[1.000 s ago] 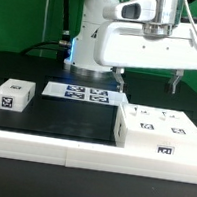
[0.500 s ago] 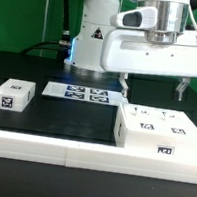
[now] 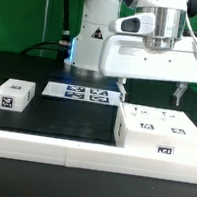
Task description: Assemble cabinet
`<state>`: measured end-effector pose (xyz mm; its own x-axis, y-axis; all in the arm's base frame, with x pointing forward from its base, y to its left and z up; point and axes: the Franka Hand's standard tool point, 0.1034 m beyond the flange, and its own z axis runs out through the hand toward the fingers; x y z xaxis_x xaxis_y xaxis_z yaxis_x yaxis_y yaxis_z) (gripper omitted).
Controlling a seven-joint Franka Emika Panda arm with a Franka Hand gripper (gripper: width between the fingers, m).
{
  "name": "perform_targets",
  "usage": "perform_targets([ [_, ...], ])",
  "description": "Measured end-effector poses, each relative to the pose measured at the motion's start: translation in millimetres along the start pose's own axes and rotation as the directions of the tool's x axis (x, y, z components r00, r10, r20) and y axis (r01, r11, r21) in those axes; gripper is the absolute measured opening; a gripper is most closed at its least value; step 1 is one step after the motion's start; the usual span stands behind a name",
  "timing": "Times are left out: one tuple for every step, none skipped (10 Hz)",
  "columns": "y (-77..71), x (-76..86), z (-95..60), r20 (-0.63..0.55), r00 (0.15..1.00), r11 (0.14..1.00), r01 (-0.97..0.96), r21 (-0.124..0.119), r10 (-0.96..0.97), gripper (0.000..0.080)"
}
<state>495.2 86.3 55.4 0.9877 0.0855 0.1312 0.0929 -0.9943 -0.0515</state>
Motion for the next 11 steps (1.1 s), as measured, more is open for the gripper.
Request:
perform_targets([
  [0.0, 0.0, 0.0, 0.000, 1.000, 1.000, 0.000, 0.000, 0.000, 0.0797],
  [2.0, -1.4, 3.1, -0.001, 1.000, 1.000, -0.003, -0.001, 0.003, 0.0797],
  [8.0, -6.6, 13.3, 0.004, 1.000, 1.000, -0.016, -0.005, 0.016, 0.0797],
  [12.0, -10.4, 21.1, 0.007, 1.000, 1.000, -0.029, -0.009, 0.030, 0.0797],
  [14.1, -11.6, 24.9, 0.001, 0.999, 0.999, -0.032, -0.010, 0.032, 0.0797],
  [13.8, -11.5, 27.5, -0.011, 0.999, 0.999, -0.032, -0.009, 0.032, 0.0797],
  [12.7, -12.9, 30.8, -0.011, 0.999, 1.000, -0.031, -0.008, 0.031, 0.0797],
  [12.6, -12.5, 30.7, -0.011, 1.000, 1.000, -0.024, -0.008, 0.024, 0.0797],
  [12.5, -12.4, 30.7, -0.011, 1.000, 1.000, -0.021, -0.008, 0.021, 0.0797],
  [12.5, -12.4, 30.7, -0.011, 1.000, 1.000, -0.020, -0.008, 0.020, 0.0797],
  [12.5, -12.4, 30.7, -0.011, 1.000, 1.000, -0.019, -0.008, 0.019, 0.0797],
])
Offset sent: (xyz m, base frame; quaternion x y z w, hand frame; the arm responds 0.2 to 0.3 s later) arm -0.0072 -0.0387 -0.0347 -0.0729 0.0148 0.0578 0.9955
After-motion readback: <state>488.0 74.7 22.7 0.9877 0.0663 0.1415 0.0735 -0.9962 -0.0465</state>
